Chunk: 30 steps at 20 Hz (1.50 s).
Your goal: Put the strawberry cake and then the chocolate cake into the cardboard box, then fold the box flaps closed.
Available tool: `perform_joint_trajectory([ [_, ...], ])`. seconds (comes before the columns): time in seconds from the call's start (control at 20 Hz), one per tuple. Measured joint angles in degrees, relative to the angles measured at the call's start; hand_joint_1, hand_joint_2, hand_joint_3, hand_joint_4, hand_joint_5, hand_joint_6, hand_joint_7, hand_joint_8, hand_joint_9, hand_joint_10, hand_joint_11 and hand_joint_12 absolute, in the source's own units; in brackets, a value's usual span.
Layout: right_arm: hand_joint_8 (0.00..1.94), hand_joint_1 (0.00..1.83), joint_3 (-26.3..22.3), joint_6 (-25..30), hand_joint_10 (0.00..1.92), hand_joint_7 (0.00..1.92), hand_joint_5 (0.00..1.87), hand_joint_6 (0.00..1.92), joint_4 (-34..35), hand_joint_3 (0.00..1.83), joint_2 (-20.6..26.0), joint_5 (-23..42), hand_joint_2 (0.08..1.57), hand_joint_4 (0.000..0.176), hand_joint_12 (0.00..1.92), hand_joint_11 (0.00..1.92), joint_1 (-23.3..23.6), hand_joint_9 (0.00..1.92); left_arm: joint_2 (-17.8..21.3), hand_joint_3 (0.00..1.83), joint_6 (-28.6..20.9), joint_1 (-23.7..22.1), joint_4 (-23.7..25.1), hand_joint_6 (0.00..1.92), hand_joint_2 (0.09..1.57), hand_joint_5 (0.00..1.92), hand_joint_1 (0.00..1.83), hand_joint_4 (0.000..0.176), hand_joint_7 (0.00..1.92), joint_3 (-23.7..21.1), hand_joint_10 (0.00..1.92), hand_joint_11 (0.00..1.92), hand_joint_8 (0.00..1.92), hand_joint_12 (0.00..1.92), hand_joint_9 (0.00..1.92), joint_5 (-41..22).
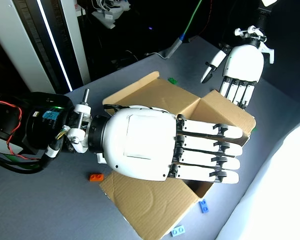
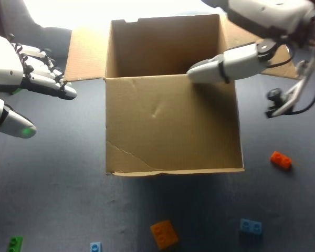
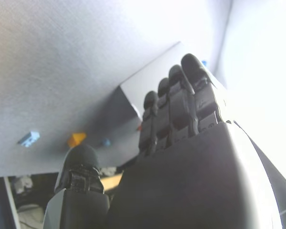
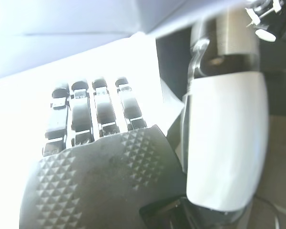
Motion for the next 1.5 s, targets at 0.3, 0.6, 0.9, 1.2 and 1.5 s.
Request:
perform_joint_trajectory([
  [0.3,0.01,0.63,-5.11,-3.45,0.01,0.07,0.00,0.00,0.17,0.01,9.75,-1.09,0.92,0.000,0.33,0.00,1.88,0.09,-0.33,0.00,0.17,0.17,-0.96,0.01,1.23,0.14,0.00,0.015,0.19,1.46,0.00,0.00,0.00,0.63,0.18,0.50],
  [0.6,0.01,0.01,-11.47,-4.59,0.01,0.12,0.06,0.01,0.26,0.03,20.92,-8.09,1.17,0.000,0.25,0.00,-2.14,0.09,-0.83,0.00,0.37,-4.92,-1.31,0.00,1.23,0.13,0.00,0.015,0.17,3.61,0.00,0.00,0.00,0.55,0.15,1.05],
  [0.9,0.00,0.00,-13.40,-4.66,0.01,0.10,0.06,0.00,3.17,0.01,26.91,-13.51,1.24,0.000,0.07,0.00,-7.39,0.08,-0.83,0.00,-0.79,-12.22,-1.40,0.01,1.24,0.10,0.00,0.017,0.15,3.72,0.00,0.00,0.00,0.57,0.16,-0.11],
  [1.2,0.00,0.00,-13.46,-7.26,0.00,0.12,0.05,0.00,3.06,0.00,26.47,-12.85,1.24,0.000,0.06,0.00,-9.40,0.07,-0.15,0.00,-1.66,-16.44,1.60,0.01,1.26,0.12,0.00,0.005,0.16,0.63,0.00,0.00,0.00,0.62,0.15,-1.25],
  [1.5,0.01,0.00,-13.16,-10.40,0.00,0.12,0.05,0.00,3.06,0.00,24.57,-12.66,1.25,0.000,0.00,0.00,-14.84,0.07,0.13,0.00,-1.88,-17.46,4.02,0.00,1.26,0.11,0.00,0.007,0.14,-3.26,0.00,0.00,0.00,0.58,0.13,-1.27],
])
